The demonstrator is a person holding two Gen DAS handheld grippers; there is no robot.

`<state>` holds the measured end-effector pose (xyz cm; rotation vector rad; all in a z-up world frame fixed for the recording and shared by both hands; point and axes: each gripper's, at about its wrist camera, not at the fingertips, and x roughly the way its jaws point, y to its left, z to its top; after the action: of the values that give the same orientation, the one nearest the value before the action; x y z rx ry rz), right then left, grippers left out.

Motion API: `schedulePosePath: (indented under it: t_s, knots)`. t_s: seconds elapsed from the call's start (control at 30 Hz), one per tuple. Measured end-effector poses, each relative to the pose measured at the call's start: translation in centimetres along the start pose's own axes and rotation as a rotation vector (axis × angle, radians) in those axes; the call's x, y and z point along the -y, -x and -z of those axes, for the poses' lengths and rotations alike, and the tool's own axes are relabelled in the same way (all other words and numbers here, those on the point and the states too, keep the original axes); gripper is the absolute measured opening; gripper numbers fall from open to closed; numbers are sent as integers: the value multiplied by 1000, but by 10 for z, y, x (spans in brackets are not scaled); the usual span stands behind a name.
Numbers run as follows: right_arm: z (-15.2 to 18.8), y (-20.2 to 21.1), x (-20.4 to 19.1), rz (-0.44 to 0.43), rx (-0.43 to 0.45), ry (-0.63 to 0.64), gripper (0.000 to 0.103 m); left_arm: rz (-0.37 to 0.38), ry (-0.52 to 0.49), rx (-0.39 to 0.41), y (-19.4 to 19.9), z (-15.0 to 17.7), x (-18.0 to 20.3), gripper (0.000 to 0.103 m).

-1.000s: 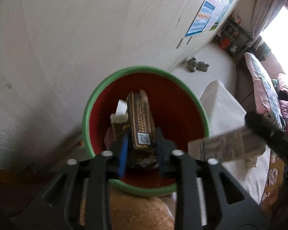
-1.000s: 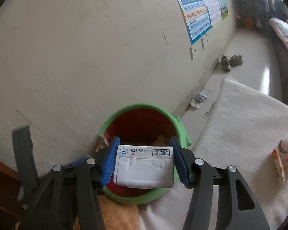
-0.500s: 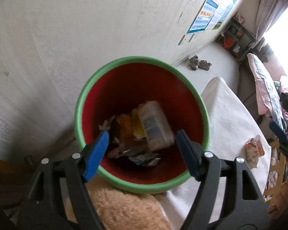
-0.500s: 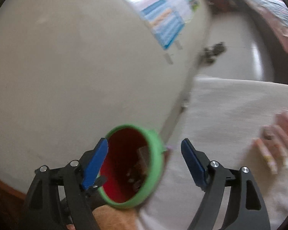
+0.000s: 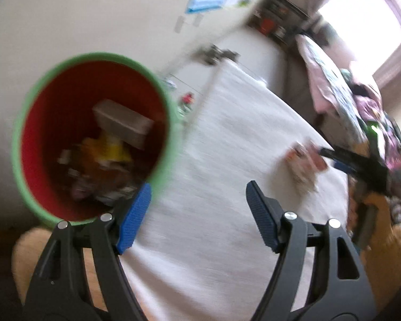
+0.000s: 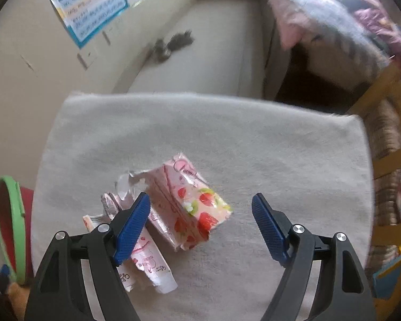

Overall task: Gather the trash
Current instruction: 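Move both grippers back over the table, then grasp the strawberry juice box with the right gripper while the left gripper grasps the pink-white carton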

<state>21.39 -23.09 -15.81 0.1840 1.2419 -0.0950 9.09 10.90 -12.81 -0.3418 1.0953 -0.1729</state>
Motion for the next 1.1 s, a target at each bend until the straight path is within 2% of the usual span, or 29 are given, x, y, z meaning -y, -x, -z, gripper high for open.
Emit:
schedulePosePath:
  t_s: [0.1,0.13,0.23,0.27,0.37,0.47,0.53,0.7,0.9,0.97,1.0,1.03,1.1]
  knots:
    - [3,-15,0,8,-43,39,67,42,-26,-47,-15,4,28,70]
    - [7,-14,2,2,-37,38,56,52,-46,-63,-21,5,40,70]
    - [16,-5,17,-80,-1,-33,39,70,-91,-85,-35,9,67,70]
    - [22,3,21,-91,20,-49,37,72,-102,-95,-40,9,73,70]
    - [49,36,41,-93,117,-90,37,86,-119,-118,-60,10,97,70]
    - [82,66,56,-63,187,-128,37,89,-131,-103,-78,1,122,70]
    - [98,77,64,-49,220,-149,37,79,-146,-88,-91,-4,140,70]
    - [139,97,73,3,282,-187,38,68,-151,-111,-123,-9,177,70]
    - [140,110,78,-22,319,-188,38,-33,-201,-206,-162,1,203,70]
    - [140,112,79,-35,326,-193,38,-43,-200,-196,-163,4,202,70]
    - [142,113,79,-39,329,-196,38,-49,-208,-187,-161,6,203,67]
    - [142,113,79,-40,332,-197,38,-49,-223,-186,-160,8,204,55]
    - [143,114,79,-43,337,-197,38,-51,-260,-178,-156,9,207,51]
